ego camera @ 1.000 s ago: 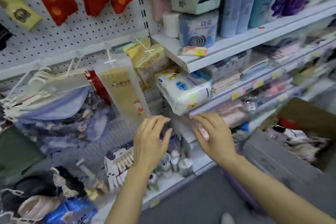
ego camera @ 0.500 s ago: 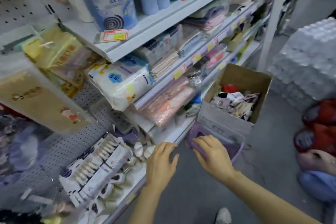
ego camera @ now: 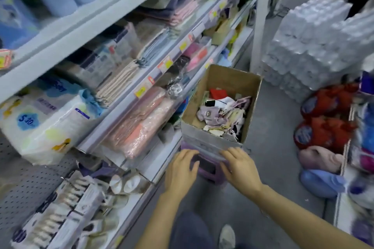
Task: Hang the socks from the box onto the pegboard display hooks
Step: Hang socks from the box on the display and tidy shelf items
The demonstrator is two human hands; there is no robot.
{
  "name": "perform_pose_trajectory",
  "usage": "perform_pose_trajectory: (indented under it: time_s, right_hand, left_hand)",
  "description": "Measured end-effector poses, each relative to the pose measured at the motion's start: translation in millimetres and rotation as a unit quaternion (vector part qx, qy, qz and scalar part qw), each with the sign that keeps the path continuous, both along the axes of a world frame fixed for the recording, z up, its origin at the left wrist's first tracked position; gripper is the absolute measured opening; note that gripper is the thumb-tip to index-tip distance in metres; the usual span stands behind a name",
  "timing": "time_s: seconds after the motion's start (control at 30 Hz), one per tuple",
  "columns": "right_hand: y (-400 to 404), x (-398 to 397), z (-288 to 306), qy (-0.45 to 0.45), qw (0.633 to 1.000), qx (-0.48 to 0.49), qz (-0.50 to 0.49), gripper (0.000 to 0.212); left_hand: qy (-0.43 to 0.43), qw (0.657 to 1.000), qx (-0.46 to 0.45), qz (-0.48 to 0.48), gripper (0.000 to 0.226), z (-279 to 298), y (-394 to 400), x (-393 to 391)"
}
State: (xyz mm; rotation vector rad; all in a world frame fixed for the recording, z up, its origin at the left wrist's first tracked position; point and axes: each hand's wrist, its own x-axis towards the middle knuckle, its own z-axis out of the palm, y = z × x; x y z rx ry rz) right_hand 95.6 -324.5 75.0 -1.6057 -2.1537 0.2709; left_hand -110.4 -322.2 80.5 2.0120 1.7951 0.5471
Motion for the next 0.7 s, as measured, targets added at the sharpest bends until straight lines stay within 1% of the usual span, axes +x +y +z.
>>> perform_pose_trajectory:
  time_s: [0.17,0.3,0.37,0.47,0.6,0.7]
  right_hand:
    - [47.7,10.1,-9.0,0.020,0.998,-0.004,-0.052,0.023]
    - [93.0,7.3,-25.5,0.029,0.995,-0.018,-0.092,0.031]
    - [116.0,6.5,-34.7,0.026,0.993,-0.037,-0.109,0.035]
    - [144.9,5.7,-46.9,0.019,0.988,-0.061,-0.141,0.041]
    - [180.5,7.2,-65.3,0.009,0.978,-0.073,-0.194,0.039]
    - [200.0,11.0,-80.8,-0.004,0.973,-0.079,-0.216,0.037]
  left_hand:
    - [-0.009,0.999,-0.004,-0.042,0.028,2.7,83.8,27.4]
    - [-0.026,0.997,-0.011,-0.071,0.026,-12.6,165.3,49.9]
    - [-0.032,0.996,-0.038,-0.079,0.026,-27.2,206.2,62.6]
    - [-0.014,0.993,-0.080,-0.083,0.030,-53.5,263.2,83.4]
    - [0.037,0.987,-0.145,-0.058,0.037,-102.2,339.5,115.1]
    - [0.035,0.976,-0.214,-0.023,0.040,-144.2,384.5,135.1]
